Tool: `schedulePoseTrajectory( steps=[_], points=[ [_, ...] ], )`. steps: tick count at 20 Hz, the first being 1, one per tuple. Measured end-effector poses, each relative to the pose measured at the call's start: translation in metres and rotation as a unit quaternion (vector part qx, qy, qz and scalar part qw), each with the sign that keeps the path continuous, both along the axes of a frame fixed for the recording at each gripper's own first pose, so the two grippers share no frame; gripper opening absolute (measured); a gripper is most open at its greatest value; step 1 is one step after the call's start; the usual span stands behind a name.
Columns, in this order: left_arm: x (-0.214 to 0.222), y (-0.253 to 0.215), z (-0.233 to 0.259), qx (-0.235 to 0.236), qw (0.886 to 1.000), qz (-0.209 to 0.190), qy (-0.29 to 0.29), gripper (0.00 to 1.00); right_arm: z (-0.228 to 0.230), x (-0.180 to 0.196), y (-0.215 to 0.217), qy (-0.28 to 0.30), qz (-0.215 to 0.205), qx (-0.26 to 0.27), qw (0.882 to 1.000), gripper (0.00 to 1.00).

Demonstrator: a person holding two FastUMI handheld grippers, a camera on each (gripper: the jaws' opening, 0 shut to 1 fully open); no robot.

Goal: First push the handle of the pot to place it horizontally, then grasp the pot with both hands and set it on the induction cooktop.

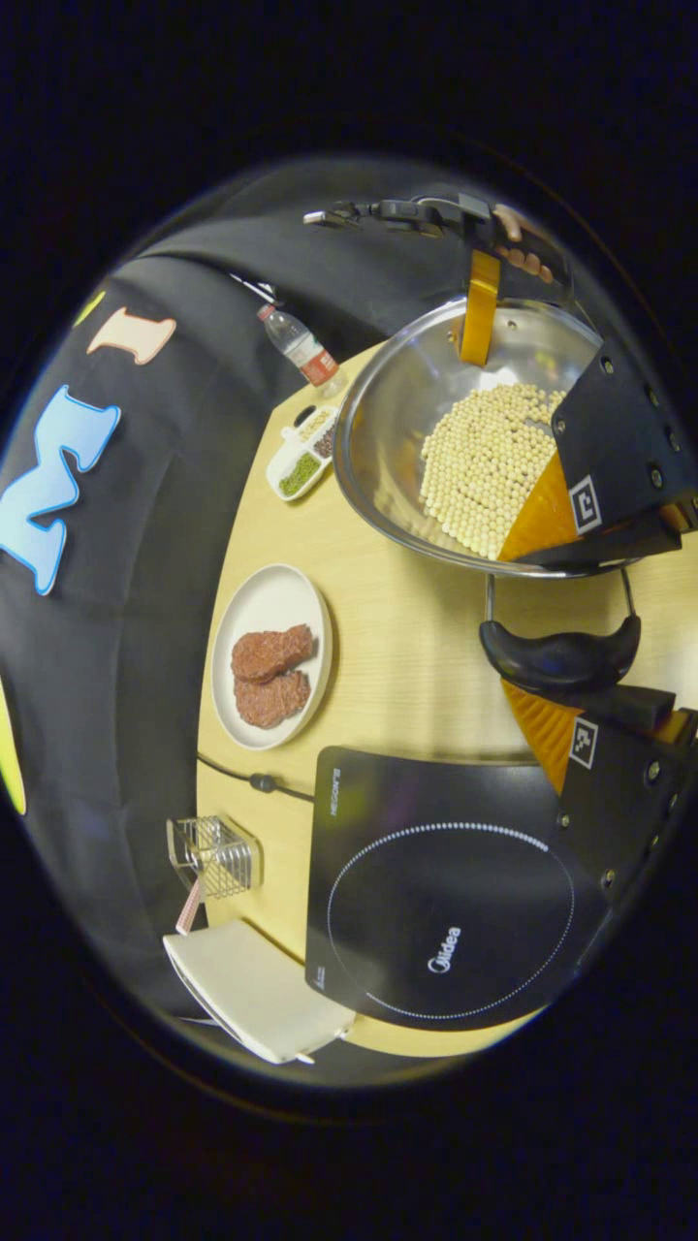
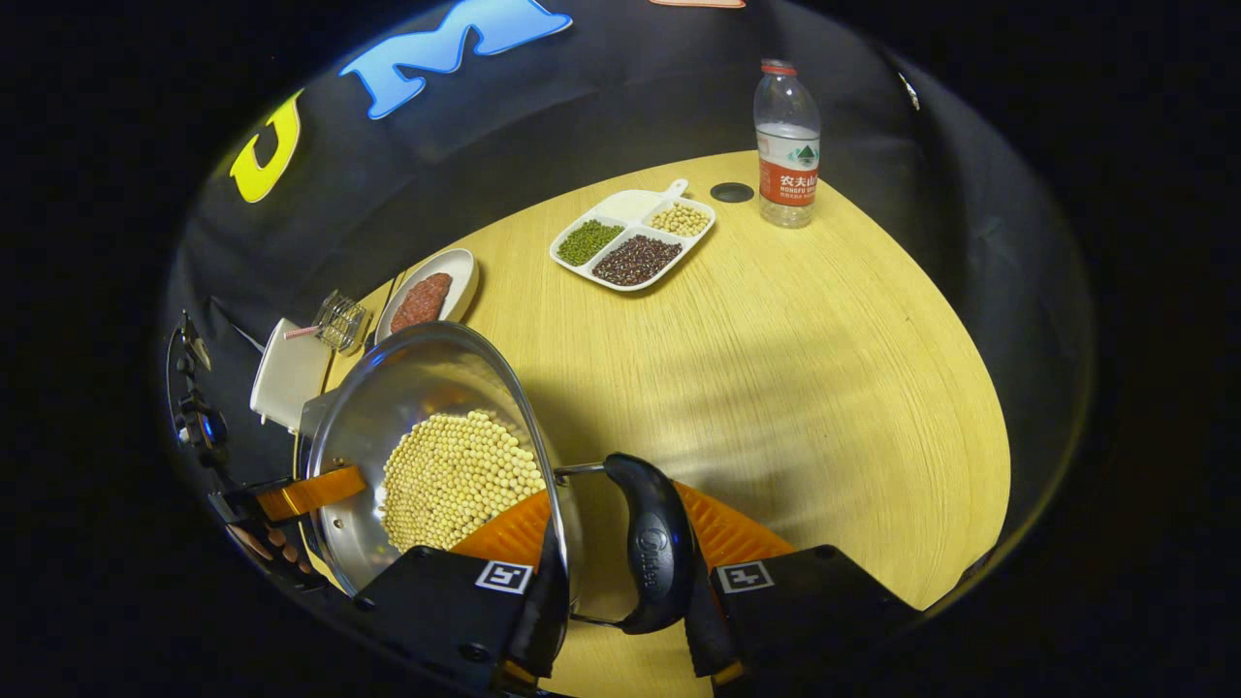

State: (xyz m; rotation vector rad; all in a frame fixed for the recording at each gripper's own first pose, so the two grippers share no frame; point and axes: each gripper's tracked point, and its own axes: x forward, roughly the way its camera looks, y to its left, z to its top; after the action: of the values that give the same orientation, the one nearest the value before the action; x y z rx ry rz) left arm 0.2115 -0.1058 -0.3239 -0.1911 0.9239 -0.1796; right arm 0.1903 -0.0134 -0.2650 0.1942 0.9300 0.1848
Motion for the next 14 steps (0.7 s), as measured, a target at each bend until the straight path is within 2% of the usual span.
schedulePoseTrajectory(
  steps=[3,5,6,7,8,10,12,14],
  points=[
    [-0.011,0.015,0.019,0.003,1.0,-0.009,-0.004,0.53,0.012,-0.02,0.013,-0.002,-0.007,0.005,1.0,0.51],
    [-0.021,0.027,0.03,0.003,1.0,-0.013,-0.003,0.53,0.019,-0.035,0.025,-0.001,-0.011,0.01,1.0,0.51],
    [-0.026,0.034,0.037,0.005,1.0,-0.016,-0.003,0.5,0.022,-0.042,0.031,-0.002,-0.011,0.011,1.0,0.51],
    [-0.031,0.039,0.041,0.006,1.0,-0.018,-0.001,0.53,0.025,-0.048,0.036,-0.002,-0.012,0.011,1.0,0.52],
    [-0.036,0.045,0.045,0.007,1.0,-0.02,0.001,0.49,0.027,-0.051,0.041,-0.002,-0.013,0.012,1.0,0.51],
    [-0.045,0.057,0.051,0.007,1.0,-0.023,0.002,0.53,0.031,-0.063,0.051,-0.002,-0.014,0.014,1.0,0.54],
    [-0.052,0.071,0.054,0.005,1.0,-0.023,0.001,0.53,0.034,-0.072,0.062,-0.003,-0.014,0.012,1.0,0.51],
    [-0.057,0.087,0.059,0.003,1.0,-0.02,0.0,0.5,0.037,-0.078,0.077,-0.007,-0.011,0.01,1.0,0.54]
  ],
)
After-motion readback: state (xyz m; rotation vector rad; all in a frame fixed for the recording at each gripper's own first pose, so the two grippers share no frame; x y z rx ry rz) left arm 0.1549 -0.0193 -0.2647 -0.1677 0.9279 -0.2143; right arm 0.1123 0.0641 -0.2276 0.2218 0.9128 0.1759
